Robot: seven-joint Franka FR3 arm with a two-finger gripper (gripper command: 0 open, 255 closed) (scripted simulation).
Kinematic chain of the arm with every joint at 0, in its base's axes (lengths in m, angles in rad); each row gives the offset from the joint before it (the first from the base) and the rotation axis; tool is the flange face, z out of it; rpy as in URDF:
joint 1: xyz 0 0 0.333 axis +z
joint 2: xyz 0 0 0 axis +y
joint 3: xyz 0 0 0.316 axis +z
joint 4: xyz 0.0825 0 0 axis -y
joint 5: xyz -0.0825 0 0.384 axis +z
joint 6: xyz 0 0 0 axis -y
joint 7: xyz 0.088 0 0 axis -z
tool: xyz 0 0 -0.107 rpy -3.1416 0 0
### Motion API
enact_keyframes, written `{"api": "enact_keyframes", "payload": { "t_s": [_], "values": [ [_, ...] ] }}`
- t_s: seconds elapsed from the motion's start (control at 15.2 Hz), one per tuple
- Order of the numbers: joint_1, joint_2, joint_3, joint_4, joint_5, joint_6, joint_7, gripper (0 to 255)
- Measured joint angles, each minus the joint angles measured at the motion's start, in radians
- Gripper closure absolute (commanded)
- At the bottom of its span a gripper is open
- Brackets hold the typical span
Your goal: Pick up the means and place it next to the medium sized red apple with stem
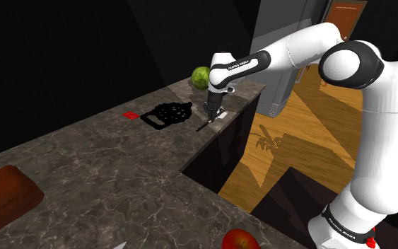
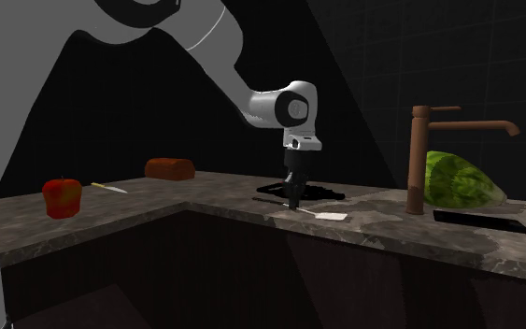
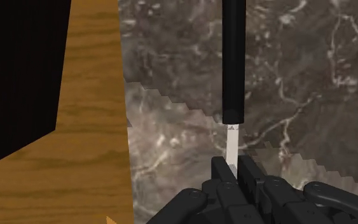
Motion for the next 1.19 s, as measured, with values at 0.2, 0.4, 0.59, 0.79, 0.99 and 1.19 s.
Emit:
{"api": "enact_keyframes", "payload": {
  "t_s": [0.2, 0.4, 0.59, 0.79, 0.99, 1.19],
  "values": [
    [-0.001, -0.015, 0.001, 0.017, 0.001, -0.031, 0.0, 255],
    [-0.001, -0.032, 0.002, 0.035, 0.003, -0.066, 0.001, 255],
    [-0.003, -0.042, 0.002, 0.057, 0.004, -0.098, 0.0, 255],
    [-0.003, -0.057, 0.003, 0.077, 0.005, -0.133, 0.002, 255],
    [-0.002, -0.064, 0.004, 0.112, 0.006, -0.175, 0.004, 255],
    [-0.003, -0.073, 0.004, 0.138, 0.007, -0.21, 0.004, 255]
  ]
}}
